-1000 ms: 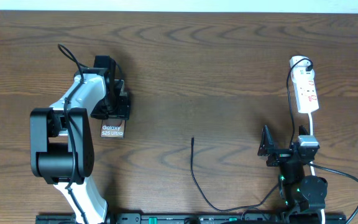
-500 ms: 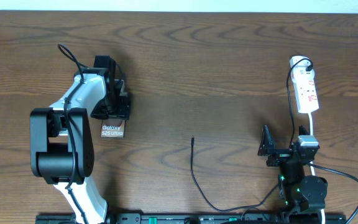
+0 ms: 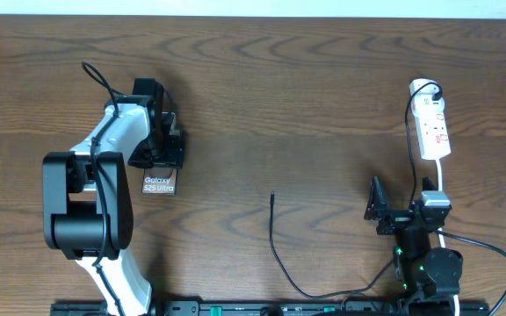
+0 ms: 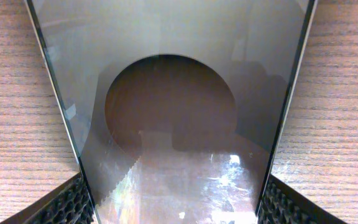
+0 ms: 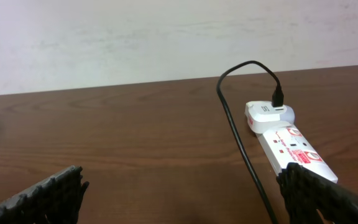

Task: Plug charger to phone and switch on socket
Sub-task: 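Lower the left gripper and close it on the phone's sides, then lift the phone with the left gripper and tilt it upright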

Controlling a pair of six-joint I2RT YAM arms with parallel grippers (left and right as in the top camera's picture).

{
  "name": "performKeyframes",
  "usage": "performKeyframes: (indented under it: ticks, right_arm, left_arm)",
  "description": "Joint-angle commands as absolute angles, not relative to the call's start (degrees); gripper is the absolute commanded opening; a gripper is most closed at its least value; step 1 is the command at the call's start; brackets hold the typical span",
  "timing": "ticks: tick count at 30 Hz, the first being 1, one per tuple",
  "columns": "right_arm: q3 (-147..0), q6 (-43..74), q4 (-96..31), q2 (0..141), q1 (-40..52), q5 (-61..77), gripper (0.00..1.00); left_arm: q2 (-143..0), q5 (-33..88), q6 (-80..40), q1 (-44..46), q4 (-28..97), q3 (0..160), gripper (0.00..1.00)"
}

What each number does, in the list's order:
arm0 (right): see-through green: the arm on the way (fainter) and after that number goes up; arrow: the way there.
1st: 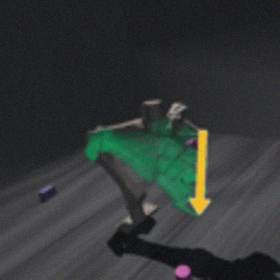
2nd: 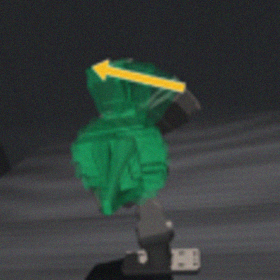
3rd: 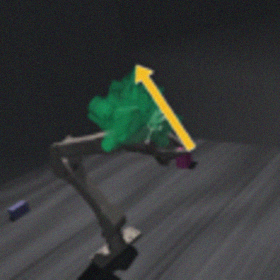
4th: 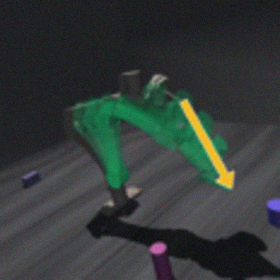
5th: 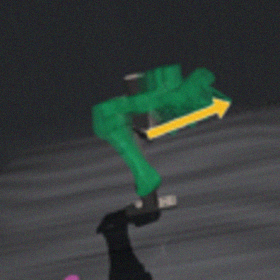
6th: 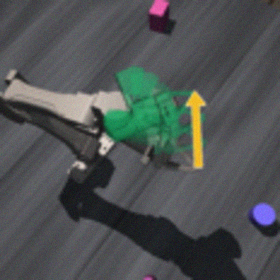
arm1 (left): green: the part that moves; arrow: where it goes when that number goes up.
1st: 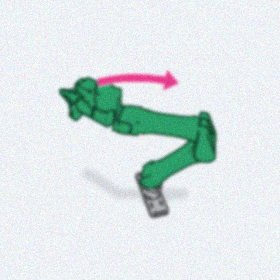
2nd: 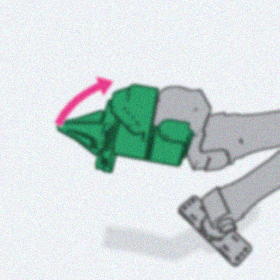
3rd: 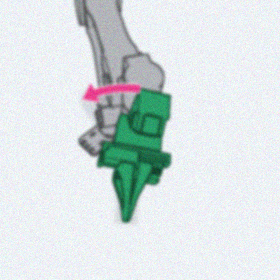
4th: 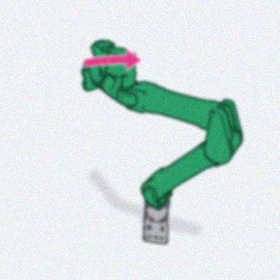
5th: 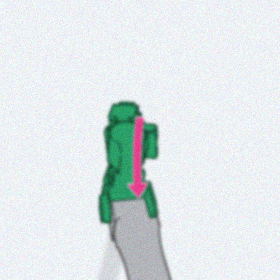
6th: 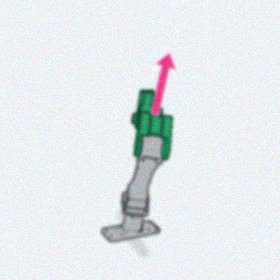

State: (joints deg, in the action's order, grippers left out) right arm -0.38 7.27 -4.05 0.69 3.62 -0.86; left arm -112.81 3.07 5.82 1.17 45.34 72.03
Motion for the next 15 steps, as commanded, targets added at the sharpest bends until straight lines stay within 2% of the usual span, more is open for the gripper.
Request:
performKeyframes:
  ticks: [1,15]
  right_arm:
    - [-0.3,8.1,-4.3,0.5,4.1,-0.5,0.99]
    - [-0.3,8.1,-4.3,0.5,4.1,-0.5,0.99]
  left_arm:
    - [-113.2,2.5,5.3,0.9,46.0,70.8,0.07]
    - [-106.9,2.5,5.3,0.9,46.2,70.8,0.07]
